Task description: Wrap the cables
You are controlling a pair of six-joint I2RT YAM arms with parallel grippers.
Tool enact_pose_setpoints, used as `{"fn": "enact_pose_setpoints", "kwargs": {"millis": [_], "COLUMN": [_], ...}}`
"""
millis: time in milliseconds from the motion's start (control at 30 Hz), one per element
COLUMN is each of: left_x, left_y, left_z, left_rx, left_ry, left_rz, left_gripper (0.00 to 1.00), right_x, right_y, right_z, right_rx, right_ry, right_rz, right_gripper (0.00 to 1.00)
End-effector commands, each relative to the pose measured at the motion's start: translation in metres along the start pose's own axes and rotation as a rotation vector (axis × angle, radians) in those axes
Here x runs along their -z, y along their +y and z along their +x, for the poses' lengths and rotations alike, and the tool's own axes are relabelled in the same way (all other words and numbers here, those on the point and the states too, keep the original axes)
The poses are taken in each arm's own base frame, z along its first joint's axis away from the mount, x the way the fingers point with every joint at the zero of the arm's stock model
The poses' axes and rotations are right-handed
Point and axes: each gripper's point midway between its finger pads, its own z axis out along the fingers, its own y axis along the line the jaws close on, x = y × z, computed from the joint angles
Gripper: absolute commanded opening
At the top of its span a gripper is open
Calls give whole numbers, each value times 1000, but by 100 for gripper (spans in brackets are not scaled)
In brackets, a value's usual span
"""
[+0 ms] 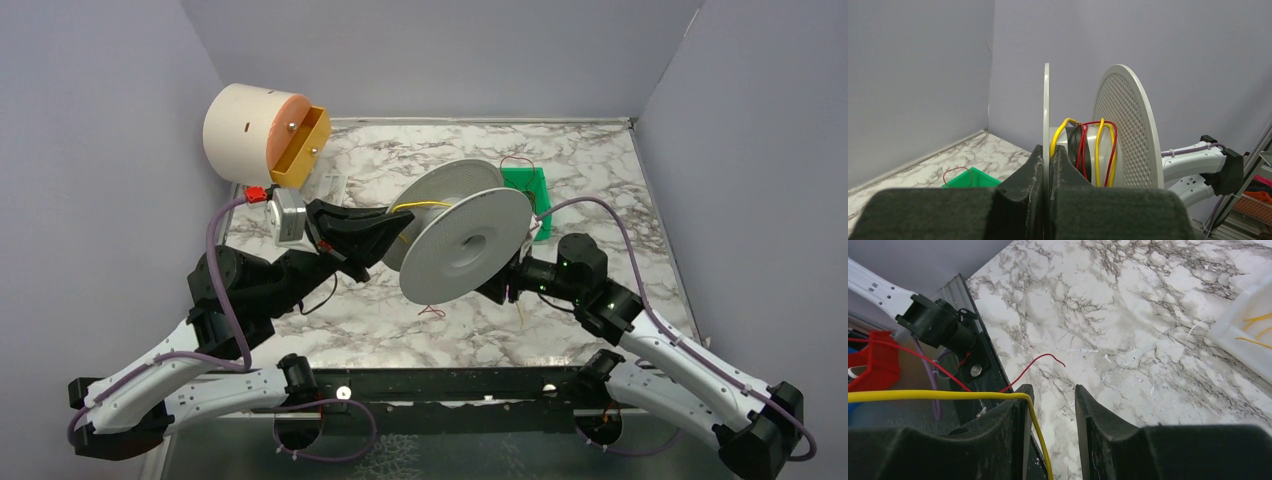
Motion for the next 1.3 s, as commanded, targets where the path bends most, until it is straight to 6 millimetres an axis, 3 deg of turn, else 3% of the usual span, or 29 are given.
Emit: {"fn": "enact_pose_setpoints", "kwargs": {"millis": [0, 633, 1267], "left_x": [6, 13, 8], "left_y": [-13, -12, -12], "left_z": [-54, -56, -45], "left_rx": [8, -18, -25], "left_ry": [-153, -144, -108], "left_rz": [46, 40, 47], "left_gripper": [0, 0, 0], "right_x": [7, 29, 24], "right_y": [-5, -10, 16], "right_z": [5, 11, -4], "right_rx": [-21, -101, -141], "right_ry": [1, -26, -31], "right_rz": [44, 130, 2], "right_gripper": [41, 49, 53]}}
